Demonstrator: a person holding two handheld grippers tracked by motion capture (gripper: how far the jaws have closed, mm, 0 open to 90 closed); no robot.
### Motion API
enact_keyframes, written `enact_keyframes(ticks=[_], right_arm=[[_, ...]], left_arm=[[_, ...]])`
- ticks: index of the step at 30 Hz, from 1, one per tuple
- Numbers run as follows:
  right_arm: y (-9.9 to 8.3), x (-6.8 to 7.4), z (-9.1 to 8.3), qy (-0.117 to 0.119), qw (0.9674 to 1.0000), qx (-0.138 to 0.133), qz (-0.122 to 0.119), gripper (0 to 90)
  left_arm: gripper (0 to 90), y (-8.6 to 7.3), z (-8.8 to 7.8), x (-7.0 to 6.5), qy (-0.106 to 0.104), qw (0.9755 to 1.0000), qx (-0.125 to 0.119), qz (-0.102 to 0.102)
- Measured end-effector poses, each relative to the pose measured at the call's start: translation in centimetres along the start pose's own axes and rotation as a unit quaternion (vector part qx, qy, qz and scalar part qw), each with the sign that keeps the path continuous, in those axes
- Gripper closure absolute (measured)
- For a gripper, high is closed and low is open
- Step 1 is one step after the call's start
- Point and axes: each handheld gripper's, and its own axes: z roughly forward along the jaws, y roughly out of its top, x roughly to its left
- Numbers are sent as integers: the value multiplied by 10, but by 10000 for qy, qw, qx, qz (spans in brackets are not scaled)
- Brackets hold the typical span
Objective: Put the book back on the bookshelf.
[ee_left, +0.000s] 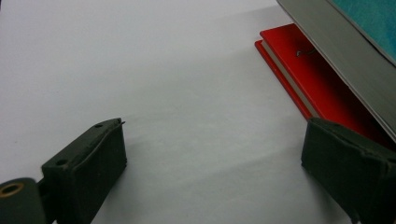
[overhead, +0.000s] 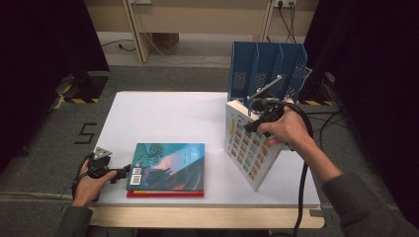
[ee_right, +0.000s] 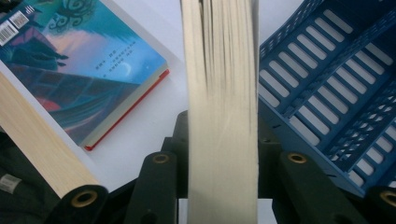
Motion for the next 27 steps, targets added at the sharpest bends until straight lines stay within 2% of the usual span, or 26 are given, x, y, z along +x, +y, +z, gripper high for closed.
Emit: enact_keyframes(ticks=[2,5,8,13,15,16,18,20,22,23,27], right_arm=[[-1,0,-1,-33,9999,47,-118,722],[-1,-2,-1,82,9999,-1,-91,726],[-2,-4,0,159,9998,-43,95,712],[-1,-5,2,185,9997,31,127,705],[1,-6,4,209,9995,195,151,700],[1,-6,4,209,9995,195,151,700],[2,-4,4,98,9995,290,-33,718],[2,-4,4,91,9995,296,-58,725],[2,-5,4,7,9995,286,-107,730],[0,-4,2,-109,9996,202,-159,731],[-4,-3,-1,-70,9997,120,-199,735]], left_arm=[[54,0,0,0,1,10000,-1,-4],[54,0,0,0,1,10000,-1,-2],[53,0,0,0,0,10000,-1,0],[54,0,0,0,1,10000,0,1],[53,0,0,0,1,10000,-4,-10],[54,0,0,0,1,10000,-4,-10],[53,0,0,0,0,10000,1,-1],[54,0,0,0,-1,10000,-5,-5],[53,0,0,0,-1,10000,-3,-6],[54,0,0,0,-3,10000,-2,-7],[53,0,0,0,-3,10000,-2,-7]])
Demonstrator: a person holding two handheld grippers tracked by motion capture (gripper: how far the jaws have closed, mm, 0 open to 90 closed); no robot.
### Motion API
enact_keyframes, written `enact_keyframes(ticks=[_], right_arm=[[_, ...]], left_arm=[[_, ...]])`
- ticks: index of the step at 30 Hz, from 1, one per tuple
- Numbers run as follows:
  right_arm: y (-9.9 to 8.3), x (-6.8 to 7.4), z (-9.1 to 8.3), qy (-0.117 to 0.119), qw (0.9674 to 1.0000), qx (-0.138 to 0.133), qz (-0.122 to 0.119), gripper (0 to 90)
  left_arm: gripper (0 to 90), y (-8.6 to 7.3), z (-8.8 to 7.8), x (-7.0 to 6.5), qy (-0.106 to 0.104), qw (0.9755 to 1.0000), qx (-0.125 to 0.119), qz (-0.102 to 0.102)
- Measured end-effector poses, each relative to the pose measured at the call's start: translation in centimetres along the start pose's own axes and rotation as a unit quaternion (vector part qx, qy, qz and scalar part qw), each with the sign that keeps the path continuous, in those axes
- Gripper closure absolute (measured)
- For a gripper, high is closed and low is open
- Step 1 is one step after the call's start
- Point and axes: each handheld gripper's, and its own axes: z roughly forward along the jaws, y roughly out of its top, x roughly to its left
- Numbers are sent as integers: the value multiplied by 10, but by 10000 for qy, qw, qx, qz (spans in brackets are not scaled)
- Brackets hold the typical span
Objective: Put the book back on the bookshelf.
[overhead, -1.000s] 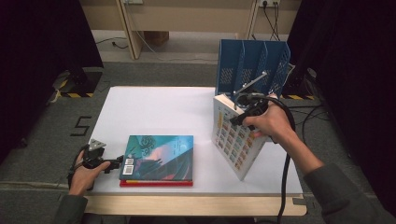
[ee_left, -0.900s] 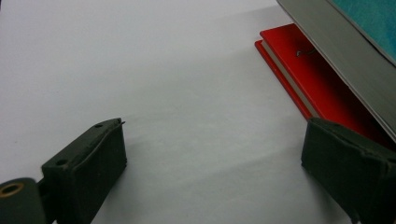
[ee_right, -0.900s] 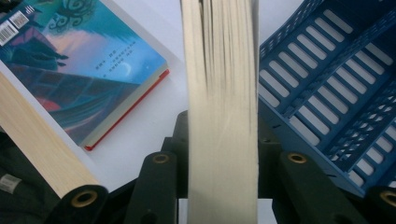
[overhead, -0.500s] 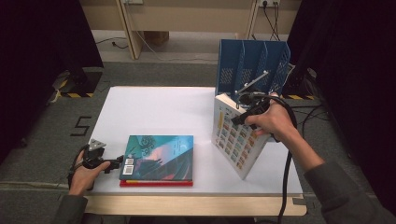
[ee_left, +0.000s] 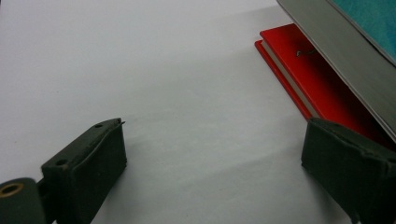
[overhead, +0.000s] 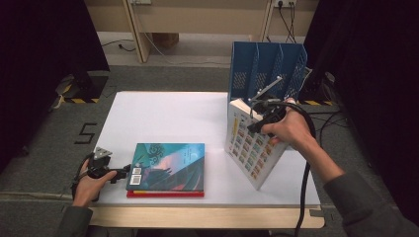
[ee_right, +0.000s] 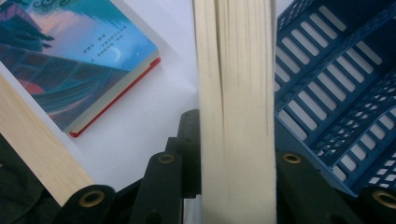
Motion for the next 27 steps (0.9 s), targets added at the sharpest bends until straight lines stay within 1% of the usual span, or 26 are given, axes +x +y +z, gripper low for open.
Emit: enact_keyframes(ticks=[2,4,5,7,8,9,14,17,19,21,22,23,26,27], right_arm=[[-1,1,-2,28,10000,-12,3,735],[-4,5,-5,76,9999,-107,-66,736],[-4,5,-5,76,9999,-107,-66,736],[-6,7,-8,122,9998,-133,-103,737],[-8,7,-13,165,9996,-217,-110,737],[-8,7,-13,165,9996,-217,-110,737],[-8,8,-27,200,9987,-460,-35,737],[-6,8,-30,223,9983,-530,-20,736],[-5,7,-37,263,9980,-582,-10,737],[-4,6,-39,281,9979,-586,18,736],[-3,5,-42,248,9978,-610,46,736],[-2,5,-43,230,9978,-615,25,736],[4,5,-49,62,9985,-527,-105,736],[4,5,-49,62,9985,-527,-105,736]], left_arm=[[53,0,0,0,0,10000,2,-2],[53,0,0,0,0,10000,0,-2],[53,0,0,0,0,10000,0,-2],[53,0,0,0,0,10000,2,-2],[53,0,0,0,-3,10000,3,-3],[53,0,0,0,-3,10000,3,-3],[53,0,0,0,-6,10000,-1,-7],[53,0,0,0,-4,10000,-3,-5],[52,0,0,0,-8,10000,-2,-9],[52,0,0,0,-7,10000,-3,-8],[52,0,0,0,-5,10000,-3,-6],[52,0,0,0,-5,10000,-2,-7],[52,0,0,0,-5,10000,-3,-6],[52,0,0,0,-4,10000,-4,-5]])
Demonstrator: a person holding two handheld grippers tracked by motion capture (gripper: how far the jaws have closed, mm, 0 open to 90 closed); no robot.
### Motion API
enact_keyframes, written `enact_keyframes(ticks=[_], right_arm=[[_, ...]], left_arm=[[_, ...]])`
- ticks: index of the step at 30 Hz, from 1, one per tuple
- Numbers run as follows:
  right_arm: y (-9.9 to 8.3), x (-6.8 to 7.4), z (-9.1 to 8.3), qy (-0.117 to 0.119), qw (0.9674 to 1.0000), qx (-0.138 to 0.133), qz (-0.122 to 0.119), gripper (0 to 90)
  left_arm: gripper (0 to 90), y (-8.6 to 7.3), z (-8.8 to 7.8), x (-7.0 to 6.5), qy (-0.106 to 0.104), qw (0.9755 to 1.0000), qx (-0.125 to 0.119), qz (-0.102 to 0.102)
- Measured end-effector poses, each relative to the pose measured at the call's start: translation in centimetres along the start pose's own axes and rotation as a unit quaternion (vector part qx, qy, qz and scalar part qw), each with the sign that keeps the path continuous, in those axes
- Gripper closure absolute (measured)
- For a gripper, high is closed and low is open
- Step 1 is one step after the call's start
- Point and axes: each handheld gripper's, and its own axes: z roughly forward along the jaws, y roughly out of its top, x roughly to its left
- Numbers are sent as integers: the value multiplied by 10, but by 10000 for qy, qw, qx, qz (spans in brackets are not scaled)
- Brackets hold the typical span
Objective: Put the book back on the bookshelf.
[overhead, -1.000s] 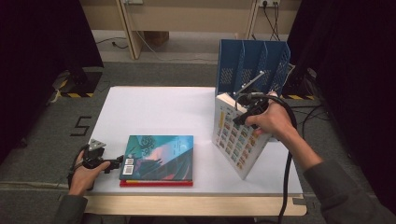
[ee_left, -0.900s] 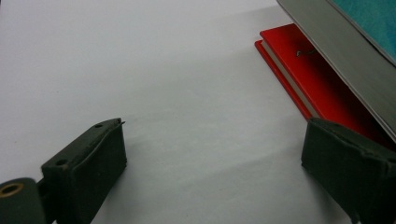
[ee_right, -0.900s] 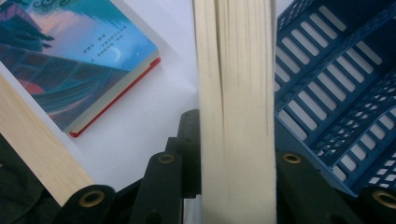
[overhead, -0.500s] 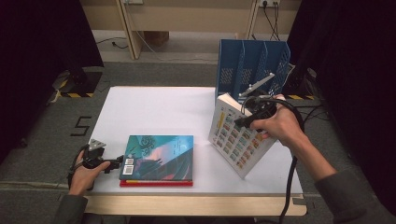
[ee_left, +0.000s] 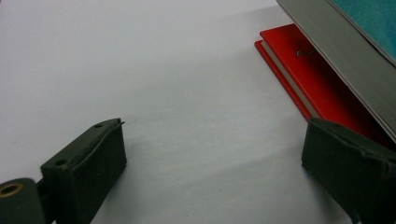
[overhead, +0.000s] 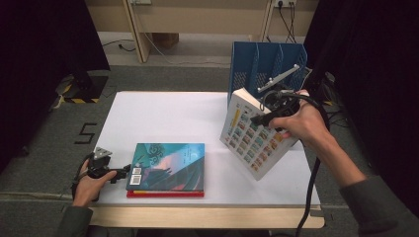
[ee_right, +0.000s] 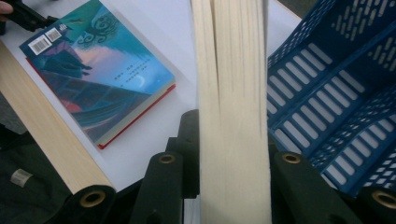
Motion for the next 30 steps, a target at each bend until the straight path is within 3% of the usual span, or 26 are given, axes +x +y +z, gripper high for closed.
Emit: enact_keyframes(ticks=[9,15,23,30], right_arm=[[18,-1,-19,-168,9998,42,-12,736],[29,-1,-24,-258,9991,322,-43,735],[41,-5,-35,-381,9988,302,-18,736],[54,-17,-44,-581,9980,214,91,735]], left_arm=[[52,0,0,0,-2,10000,2,-2],[52,0,0,0,-3,10000,2,-2],[51,0,0,0,-4,10000,2,-2],[51,0,0,0,-4,10000,4,-3]])
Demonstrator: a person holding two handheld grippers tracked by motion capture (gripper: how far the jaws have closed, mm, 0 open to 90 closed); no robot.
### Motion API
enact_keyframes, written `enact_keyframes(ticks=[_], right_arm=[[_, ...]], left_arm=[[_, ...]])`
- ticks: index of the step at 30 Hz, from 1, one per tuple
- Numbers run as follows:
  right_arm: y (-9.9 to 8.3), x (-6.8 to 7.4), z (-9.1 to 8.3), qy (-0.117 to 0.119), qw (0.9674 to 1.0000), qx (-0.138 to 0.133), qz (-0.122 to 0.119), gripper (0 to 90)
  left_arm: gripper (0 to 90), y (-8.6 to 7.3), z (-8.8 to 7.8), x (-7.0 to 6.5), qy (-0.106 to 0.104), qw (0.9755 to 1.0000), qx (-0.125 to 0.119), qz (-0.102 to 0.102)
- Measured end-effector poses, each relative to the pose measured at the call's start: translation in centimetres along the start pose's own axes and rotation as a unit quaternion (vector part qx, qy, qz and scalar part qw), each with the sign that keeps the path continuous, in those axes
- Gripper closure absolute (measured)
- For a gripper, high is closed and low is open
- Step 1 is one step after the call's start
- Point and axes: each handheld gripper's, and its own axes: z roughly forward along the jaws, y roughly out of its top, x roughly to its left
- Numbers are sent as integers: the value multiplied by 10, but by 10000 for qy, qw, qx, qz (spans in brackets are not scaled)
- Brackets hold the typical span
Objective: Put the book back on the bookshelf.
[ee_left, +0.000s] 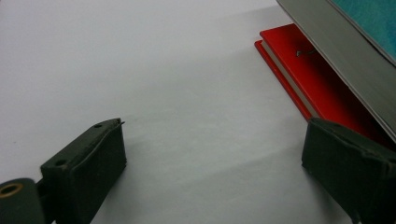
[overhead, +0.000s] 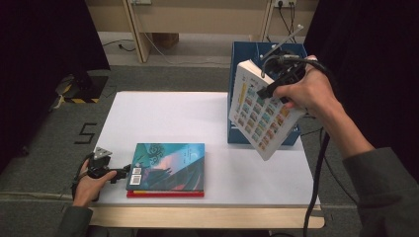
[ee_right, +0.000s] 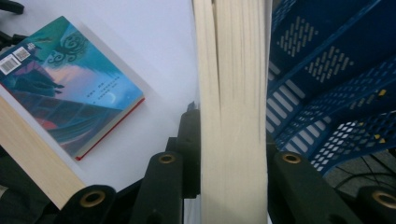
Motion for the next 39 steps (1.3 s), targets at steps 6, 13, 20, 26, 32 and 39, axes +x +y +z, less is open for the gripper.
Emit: enact_keyframes(ticks=[6,13,20,26,32,39], right_arm=[[15,-15,0,-173,9997,15,143,735],[35,-31,13,-448,9984,11,337,735],[47,-54,37,-437,9961,-172,740,735],[47,-72,42,-400,9914,-464,1155,735],[49,-84,44,-371,9860,-656,1490,735],[55,-89,56,-353,9833,-676,1650,733]], left_arm=[[51,0,0,0,1,10000,0,2],[51,0,0,0,2,10000,0,3],[51,0,0,0,2,10000,-1,4],[50,0,0,0,3,10000,0,6],[50,0,0,0,6,10000,0,10],[51,0,0,0,4,10000,-2,7]])
